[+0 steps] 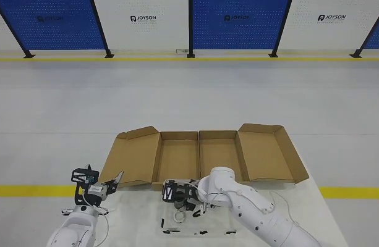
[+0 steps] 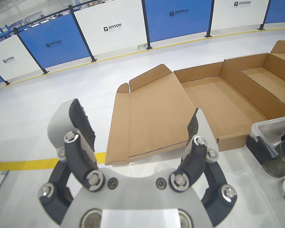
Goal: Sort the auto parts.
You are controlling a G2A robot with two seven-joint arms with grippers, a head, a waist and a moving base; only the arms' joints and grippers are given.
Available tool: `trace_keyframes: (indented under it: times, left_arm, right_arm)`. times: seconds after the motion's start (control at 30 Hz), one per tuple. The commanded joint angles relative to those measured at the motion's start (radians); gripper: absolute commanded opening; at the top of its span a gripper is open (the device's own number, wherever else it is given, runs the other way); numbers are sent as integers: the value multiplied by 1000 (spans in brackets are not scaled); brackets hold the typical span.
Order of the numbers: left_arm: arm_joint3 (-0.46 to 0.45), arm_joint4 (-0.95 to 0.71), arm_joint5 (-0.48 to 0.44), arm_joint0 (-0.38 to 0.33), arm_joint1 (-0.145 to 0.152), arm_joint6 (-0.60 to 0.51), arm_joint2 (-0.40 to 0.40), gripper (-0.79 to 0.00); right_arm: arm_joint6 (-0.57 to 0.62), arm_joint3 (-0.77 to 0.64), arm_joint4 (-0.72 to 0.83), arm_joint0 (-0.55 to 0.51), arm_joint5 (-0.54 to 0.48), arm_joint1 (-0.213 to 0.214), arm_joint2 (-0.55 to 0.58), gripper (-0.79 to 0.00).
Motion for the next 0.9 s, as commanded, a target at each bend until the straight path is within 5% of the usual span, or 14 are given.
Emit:
trace_keyframes:
  times: [0.0,0.43,0.87]
  left_arm:
    - [0,0,0,0,0,0,0,0]
    - [0,0,0,0,0,0,0,0]
    - [0,0,0,0,0,0,0,0]
  right_arm:
    - [-5,28,7,15,8,-11,-13,-123]
    - [-36,206,67,96,4,-71,-70,-52]
    - [-57,319,79,137,-14,-123,-123,-77]
